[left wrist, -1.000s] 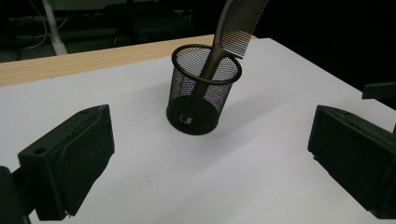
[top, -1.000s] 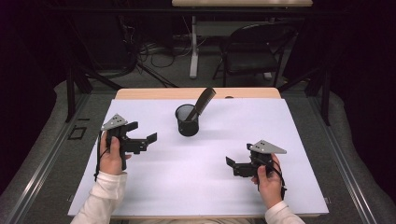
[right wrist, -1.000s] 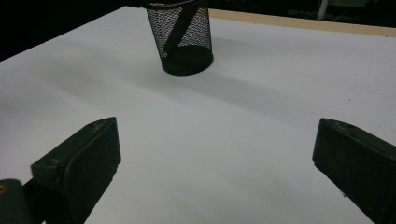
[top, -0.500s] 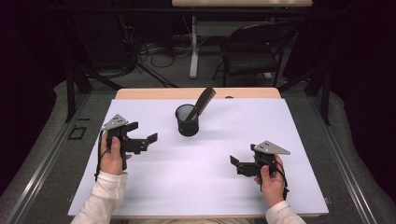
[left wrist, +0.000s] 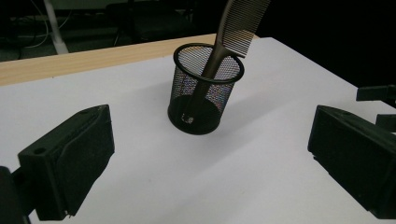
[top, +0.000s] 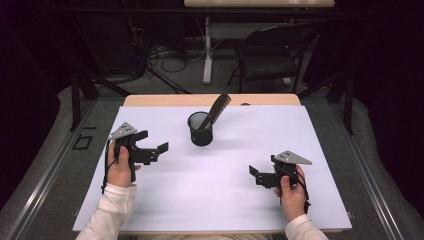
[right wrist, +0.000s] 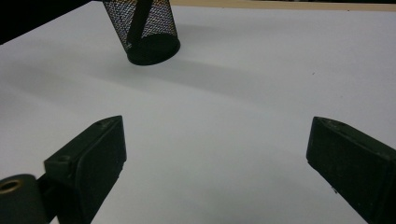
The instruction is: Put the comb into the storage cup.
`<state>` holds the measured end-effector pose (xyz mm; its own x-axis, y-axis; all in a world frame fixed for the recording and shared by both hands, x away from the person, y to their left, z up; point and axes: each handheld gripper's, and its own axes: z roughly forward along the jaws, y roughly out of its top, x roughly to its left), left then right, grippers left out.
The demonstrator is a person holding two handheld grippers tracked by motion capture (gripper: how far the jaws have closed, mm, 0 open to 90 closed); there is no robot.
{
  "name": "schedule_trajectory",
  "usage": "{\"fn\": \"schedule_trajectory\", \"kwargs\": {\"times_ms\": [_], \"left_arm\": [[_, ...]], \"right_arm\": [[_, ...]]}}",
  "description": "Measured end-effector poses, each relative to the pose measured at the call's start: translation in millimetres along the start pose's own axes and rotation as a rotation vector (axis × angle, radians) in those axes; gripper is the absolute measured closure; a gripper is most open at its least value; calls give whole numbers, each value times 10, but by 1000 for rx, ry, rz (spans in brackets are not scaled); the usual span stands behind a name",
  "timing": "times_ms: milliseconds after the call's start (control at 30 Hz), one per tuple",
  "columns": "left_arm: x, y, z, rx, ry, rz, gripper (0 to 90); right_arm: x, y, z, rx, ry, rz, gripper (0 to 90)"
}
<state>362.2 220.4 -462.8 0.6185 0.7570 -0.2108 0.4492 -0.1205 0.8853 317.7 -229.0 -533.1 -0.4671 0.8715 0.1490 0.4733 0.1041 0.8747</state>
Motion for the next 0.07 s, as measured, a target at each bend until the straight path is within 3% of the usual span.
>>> {"fn": "schedule_trajectory", "kwargs": {"times_ms": [67], "left_arm": [[6, 1, 6, -3, -1, -2, 7]], "right_arm": [[-2, -2, -1, 4, -4, -1, 49]]}}
